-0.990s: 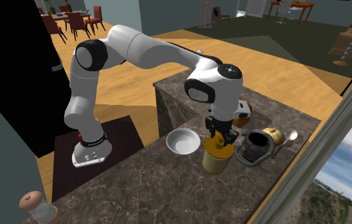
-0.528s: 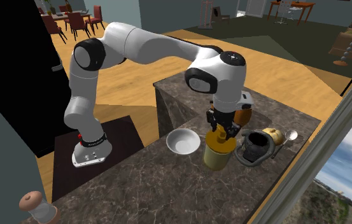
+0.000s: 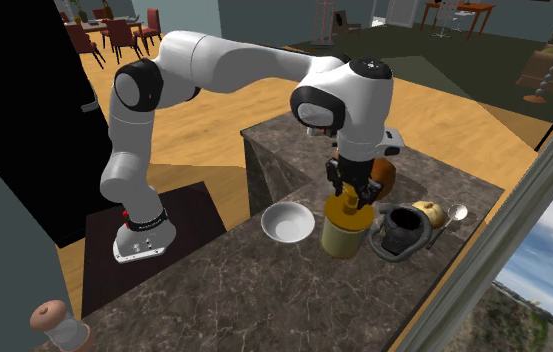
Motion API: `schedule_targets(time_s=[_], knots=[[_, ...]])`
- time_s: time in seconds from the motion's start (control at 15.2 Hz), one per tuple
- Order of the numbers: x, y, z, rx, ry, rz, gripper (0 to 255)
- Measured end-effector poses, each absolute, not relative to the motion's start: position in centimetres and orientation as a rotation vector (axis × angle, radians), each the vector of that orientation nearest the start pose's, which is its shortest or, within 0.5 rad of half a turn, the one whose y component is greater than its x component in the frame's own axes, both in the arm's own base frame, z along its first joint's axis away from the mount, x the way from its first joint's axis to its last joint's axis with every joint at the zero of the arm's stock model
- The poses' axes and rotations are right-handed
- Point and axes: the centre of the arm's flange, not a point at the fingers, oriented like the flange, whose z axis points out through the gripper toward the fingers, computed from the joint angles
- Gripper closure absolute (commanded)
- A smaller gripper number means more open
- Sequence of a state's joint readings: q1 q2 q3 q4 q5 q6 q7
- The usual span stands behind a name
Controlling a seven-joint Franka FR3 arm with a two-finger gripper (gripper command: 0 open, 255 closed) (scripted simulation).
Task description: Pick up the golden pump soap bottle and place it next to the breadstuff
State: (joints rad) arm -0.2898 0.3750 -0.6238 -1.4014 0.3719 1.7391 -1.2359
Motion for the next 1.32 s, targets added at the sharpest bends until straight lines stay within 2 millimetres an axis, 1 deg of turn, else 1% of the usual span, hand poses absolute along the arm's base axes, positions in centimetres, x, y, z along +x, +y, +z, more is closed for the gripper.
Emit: schedule_targets(time_s=[0.2,1.32], knots=[[47.9,-45.8,54.6,-3.053,-0.465,-0.231,255],[47.8,-45.9,63.3,-3.053,-0.464,-0.231,255]])
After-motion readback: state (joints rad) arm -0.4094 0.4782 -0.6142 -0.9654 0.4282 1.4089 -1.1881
